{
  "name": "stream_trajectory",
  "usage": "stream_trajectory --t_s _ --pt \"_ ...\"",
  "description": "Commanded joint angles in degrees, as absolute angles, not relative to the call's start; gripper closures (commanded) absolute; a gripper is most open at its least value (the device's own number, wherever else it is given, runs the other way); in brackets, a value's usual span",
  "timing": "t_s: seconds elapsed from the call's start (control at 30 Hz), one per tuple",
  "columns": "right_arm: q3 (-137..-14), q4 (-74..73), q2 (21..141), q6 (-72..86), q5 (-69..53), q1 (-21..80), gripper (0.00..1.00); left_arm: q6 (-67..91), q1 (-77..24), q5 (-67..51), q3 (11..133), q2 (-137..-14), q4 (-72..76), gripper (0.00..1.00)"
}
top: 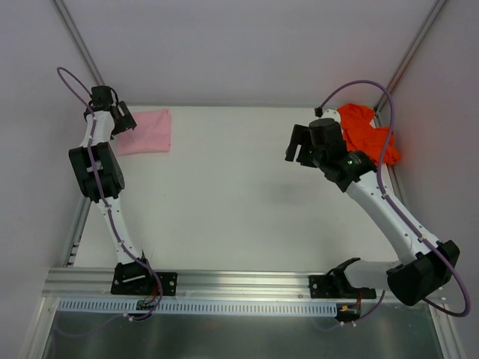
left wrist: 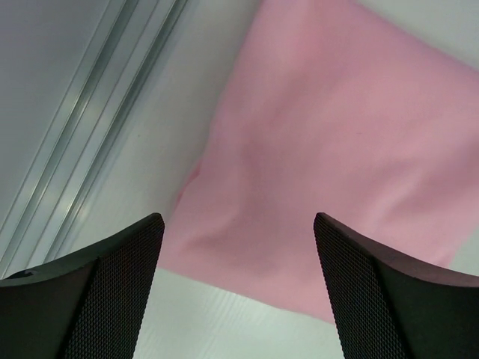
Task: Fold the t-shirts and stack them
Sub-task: Smooth out wrinkles on the folded tshirt
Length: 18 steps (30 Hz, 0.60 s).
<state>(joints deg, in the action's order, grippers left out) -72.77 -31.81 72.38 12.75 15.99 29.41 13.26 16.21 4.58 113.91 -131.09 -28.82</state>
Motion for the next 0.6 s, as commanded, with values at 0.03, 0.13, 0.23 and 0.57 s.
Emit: stream_trajectory --t_s 0.03,0.13,0.23,0.57 --pt "-73.83 -27.95 72.60 12.22 11.96 29.62 0.21 13.36 11.96 3.78 111.89 -120.86 -23.12 0.19" --pt "-72.51 -27.60 71.90 12.74 11.43 29.53 0.21 14.41 8.72 2.90 110.30 -119.71 -21.80 0.26" --pt "-71.55 -27.95 70.50 12.66 11.69 29.62 0.21 17.82 7.82 1.76 109.78 -121.55 -21.27 0.40" --pt "-70.49 -31.20 66.71 13.80 14.76 29.62 0.21 23.55 11.16 7.29 108.11 -127.62 -20.05 0.87"
